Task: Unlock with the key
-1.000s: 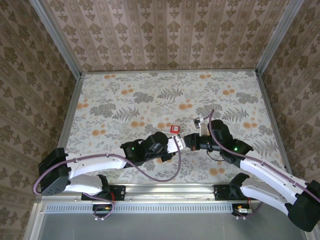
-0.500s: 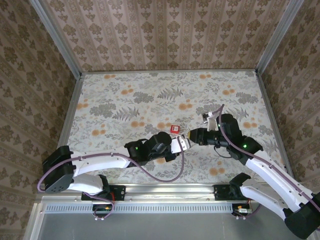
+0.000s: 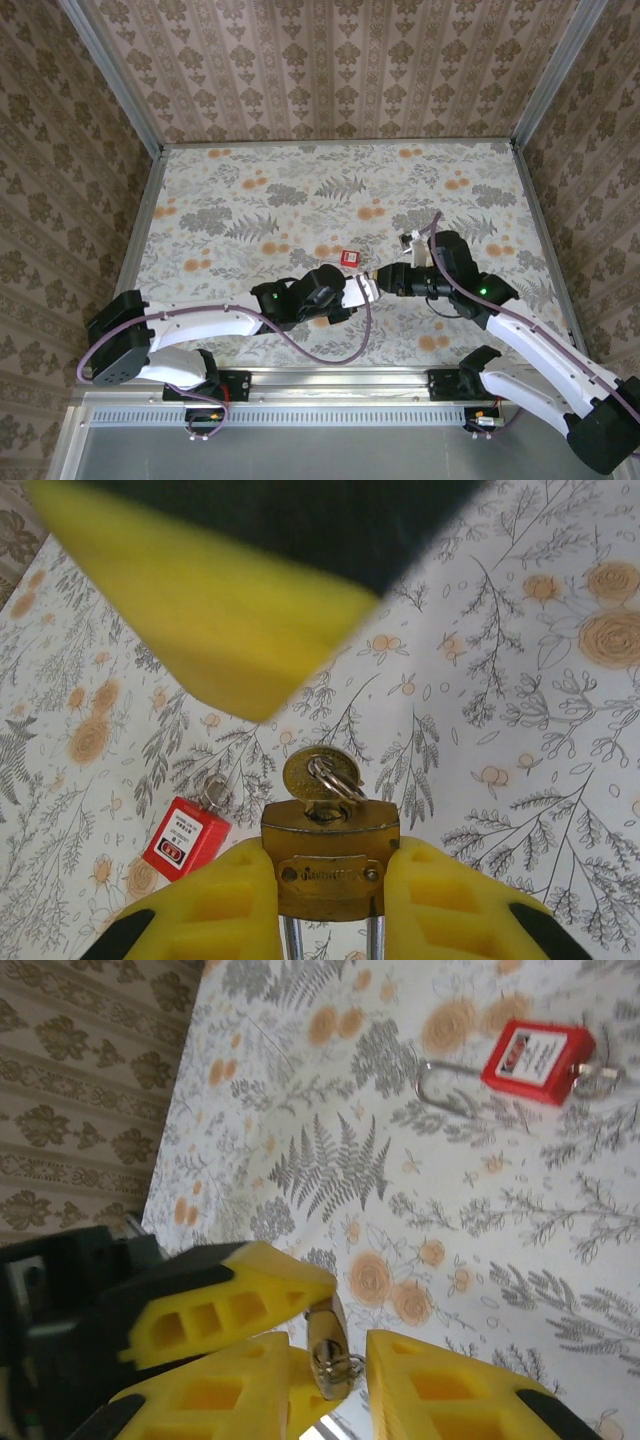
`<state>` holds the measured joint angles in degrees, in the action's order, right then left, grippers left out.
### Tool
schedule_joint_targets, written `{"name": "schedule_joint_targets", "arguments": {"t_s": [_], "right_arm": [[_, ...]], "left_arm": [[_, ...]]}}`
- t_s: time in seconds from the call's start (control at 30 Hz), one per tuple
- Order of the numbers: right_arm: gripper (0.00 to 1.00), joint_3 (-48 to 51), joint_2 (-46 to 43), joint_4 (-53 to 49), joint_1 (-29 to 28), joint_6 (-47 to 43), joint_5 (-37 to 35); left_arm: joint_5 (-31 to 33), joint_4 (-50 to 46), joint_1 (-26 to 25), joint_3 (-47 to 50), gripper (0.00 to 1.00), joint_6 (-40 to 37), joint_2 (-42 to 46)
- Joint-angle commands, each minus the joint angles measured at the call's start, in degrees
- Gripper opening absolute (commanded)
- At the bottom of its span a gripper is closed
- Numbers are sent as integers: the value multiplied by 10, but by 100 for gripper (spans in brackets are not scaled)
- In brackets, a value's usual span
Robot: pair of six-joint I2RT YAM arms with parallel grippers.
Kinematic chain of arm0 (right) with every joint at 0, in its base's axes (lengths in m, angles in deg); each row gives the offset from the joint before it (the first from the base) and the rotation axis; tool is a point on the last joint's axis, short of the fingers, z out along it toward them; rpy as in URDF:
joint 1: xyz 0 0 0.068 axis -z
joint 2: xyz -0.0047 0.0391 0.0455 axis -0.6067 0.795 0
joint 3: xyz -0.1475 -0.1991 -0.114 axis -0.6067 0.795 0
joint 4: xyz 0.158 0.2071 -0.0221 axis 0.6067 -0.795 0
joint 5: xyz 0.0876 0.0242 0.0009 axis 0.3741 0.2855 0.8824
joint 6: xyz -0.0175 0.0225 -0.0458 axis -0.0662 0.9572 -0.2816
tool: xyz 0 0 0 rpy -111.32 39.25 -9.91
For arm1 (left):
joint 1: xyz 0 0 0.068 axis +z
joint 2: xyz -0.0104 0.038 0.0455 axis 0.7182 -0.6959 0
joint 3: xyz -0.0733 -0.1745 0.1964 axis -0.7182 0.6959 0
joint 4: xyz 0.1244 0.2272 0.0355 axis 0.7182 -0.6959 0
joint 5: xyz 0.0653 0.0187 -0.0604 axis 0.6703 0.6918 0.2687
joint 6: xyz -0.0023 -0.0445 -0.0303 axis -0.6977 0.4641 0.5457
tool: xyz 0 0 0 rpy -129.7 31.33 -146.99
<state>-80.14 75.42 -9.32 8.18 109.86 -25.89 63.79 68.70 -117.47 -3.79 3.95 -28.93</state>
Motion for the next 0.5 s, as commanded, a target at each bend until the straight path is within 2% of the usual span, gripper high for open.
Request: {"name": "schedule_joint_targets", "arguments": {"t_s": [0.0,0.27,0.47], "right_arm": [[26,14,11,33,-10,16,23],[24,29,31,71,-14,27,25],[17,33,41,84,-16,35,24]], "left_arm": [[11,-11,3,-24,0,-17,-2],[8,-18,6,-30,0,-20,-4],[11,-26,6,-35,0,-28,-4]]}}
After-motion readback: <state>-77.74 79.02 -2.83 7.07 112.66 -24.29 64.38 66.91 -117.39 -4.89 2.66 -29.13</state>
